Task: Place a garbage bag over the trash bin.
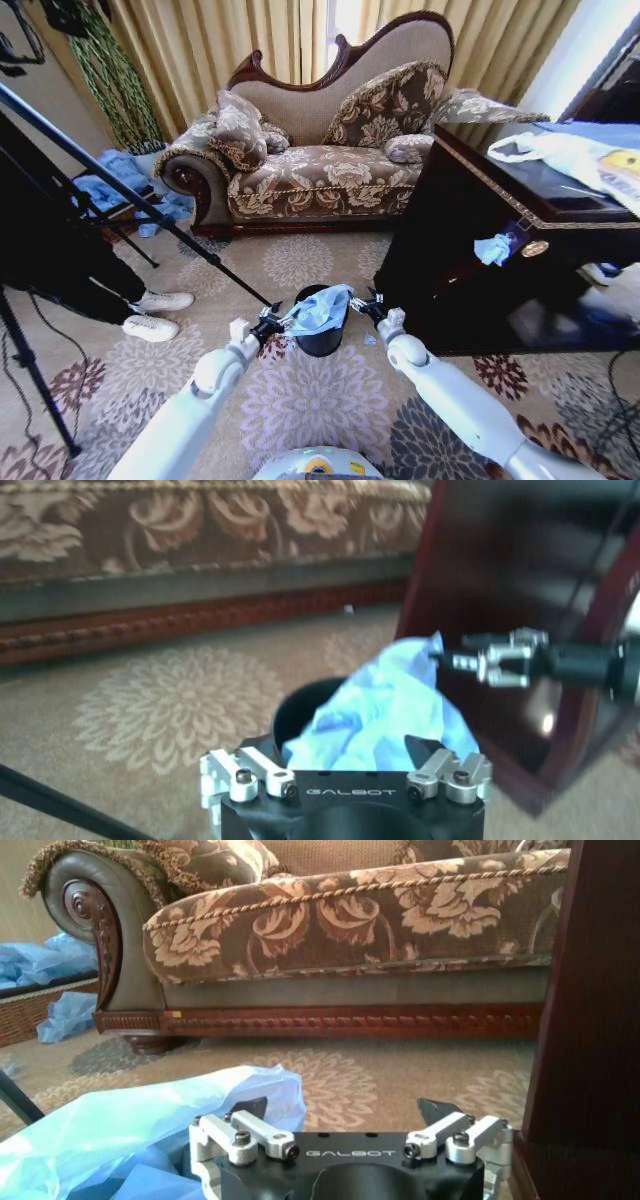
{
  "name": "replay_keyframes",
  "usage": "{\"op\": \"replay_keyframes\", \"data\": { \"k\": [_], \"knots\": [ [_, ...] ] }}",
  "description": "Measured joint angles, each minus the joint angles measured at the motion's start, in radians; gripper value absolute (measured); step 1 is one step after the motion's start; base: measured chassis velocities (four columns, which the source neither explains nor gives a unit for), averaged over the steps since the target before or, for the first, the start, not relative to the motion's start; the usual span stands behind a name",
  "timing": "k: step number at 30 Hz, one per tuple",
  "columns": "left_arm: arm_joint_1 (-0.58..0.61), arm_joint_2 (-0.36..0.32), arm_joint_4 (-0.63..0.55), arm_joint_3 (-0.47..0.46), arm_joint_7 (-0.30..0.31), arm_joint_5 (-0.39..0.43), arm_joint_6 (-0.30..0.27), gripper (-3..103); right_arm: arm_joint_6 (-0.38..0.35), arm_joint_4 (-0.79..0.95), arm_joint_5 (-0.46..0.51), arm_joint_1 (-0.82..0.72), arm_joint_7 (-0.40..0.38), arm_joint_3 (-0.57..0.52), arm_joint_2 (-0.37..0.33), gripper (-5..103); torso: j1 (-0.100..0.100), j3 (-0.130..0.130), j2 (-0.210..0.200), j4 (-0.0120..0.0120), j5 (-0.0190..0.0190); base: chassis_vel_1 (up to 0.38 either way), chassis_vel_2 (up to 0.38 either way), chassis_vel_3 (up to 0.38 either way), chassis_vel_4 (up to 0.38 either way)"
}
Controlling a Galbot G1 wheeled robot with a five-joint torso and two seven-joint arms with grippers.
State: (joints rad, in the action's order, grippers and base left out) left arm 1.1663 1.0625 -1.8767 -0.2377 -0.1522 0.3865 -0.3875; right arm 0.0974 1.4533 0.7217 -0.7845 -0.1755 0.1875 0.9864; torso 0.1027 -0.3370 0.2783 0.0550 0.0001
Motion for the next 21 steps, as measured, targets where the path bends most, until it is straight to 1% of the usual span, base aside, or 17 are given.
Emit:
{"op": "replay_keyframes", "data": {
  "k": [1,2,5,6,7,9,10,11,13,14,15,16,19,20,21],
  "knots": [
    [0.001,-0.003,0.002,0.003,-0.012,-0.029,-0.015,95,0.001,0.001,-0.002,-0.004,0.001,-0.004,-0.002,99,0.0,0.0,0.0,-0.0001,-0.0001,0.0,0.0,0.0,0.0],
    [0.001,-0.003,0.002,0.003,-0.012,-0.029,-0.015,95,0.001,0.001,-0.002,-0.004,0.001,-0.004,-0.002,99,0.0,0.0,0.0,-0.0001,-0.0001,0.0,0.0,0.0,0.0],
    [0.007,-0.003,0.009,0.002,-0.041,-0.114,-0.045,101,0.006,0.002,-0.008,-0.01,0.003,-0.007,-0.006,100,0.0,0.0,0.0,-0.0002,-0.0001,0.0,0.0,0.0,0.0],
    [0.007,-0.003,0.009,0.002,-0.041,-0.114,-0.045,101,0.006,0.002,-0.008,-0.01,0.003,-0.007,-0.006,100,0.0,0.0,0.0,-0.0002,-0.0001,0.0,0.0,0.0,0.0],
    [0.008,-0.001,0.014,0.001,-0.041,-0.134,-0.047,101,0.007,0.003,-0.009,-0.012,0.003,-0.009,-0.007,100,0.0,0.0,0.0,-0.0001,0.0,0.0,0.0,0.0,0.0],
    [0.007,0.006,0.019,0.001,-0.035,-0.15,-0.047,97,0.008,0.003,-0.011,-0.015,0.003,-0.012,-0.008,100,0.0,0.0,0.0,-0.0001,-0.0002,0.0,0.0,0.0,0.0],
    [0.007,0.006,0.019,0.001,-0.035,-0.15,-0.047,97,0.008,0.003,-0.011,-0.015,0.003,-0.012,-0.008,100,0.0,0.0,0.0,-0.0001,-0.0002,0.0,0.0,0.0,0.0],
    [0.005,0.01,0.022,0.001,-0.025,-0.152,-0.047,94,0.009,0.003,-0.014,-0.017,0.004,-0.013,-0.011,100,0.0,0.0,0.0,-0.0002,-0.0001,0.0,0.0,0.0,0.0],
    [0.002,0.02,0.031,0.001,-0.015,-0.152,-0.047,85,0.01,0.003,-0.02,-0.022,0.006,-0.013,-0.016,100,0.0,0.0,0.0,0.0,-0.0001,0.0,0.0,0.0,0.0],
    [0.002,0.02,0.031,0.001,-0.015,-0.152,-0.047,85,0.01,0.003,-0.02,-0.022,0.006,-0.013,-0.016,100,0.0,0.0,0.0,0.0,-0.0001,0.0,0.0,0.0,0.0],
    [0.001,0.023,0.035,0.001,-0.011,-0.152,-0.047,79,0.011,0.003,-0.022,-0.025,0.006,-0.014,-0.018,100,0.0,0.0,0.0,0.0,-0.0002,0.0,0.0,0.0,0.0],
    [0.001,0.027,0.041,0.001,-0.008,-0.15,-0.047,79,0.011,0.003,-0.024,-0.028,0.006,-0.015,-0.019,100,0.0,0.0,0.0,0.0001,-0.0001,0.0,0.0,0.0,0.0],
    [0.002,0.035,0.055,-0.002,-0.005,-0.145,-0.046,62,0.013,0.005,-0.025,-0.033,0.006,-0.021,-0.021,100,0.0,0.0,0.0,0.0,-0.0001,0.0,0.0,0.0,0.0],
    [0.002,0.035,0.055,-0.002,-0.005,-0.145,-0.046,62,0.013,0.005,-0.025,-0.033,0.006,-0.021,-0.021,100,0.0,0.0,0.0,0.0,-0.0001,0.0,0.0,0.0,0.0],
    [0.002,0.036,0.059,-0.003,-0.005,-0.144,-0.045,57,0.014,0.006,-0.025,-0.034,0.006,-0.023,-0.022,100,0.0,0.0,0.0,0.0,-0.0001,0.0,0.0,0.0,0.0]
  ]
}}
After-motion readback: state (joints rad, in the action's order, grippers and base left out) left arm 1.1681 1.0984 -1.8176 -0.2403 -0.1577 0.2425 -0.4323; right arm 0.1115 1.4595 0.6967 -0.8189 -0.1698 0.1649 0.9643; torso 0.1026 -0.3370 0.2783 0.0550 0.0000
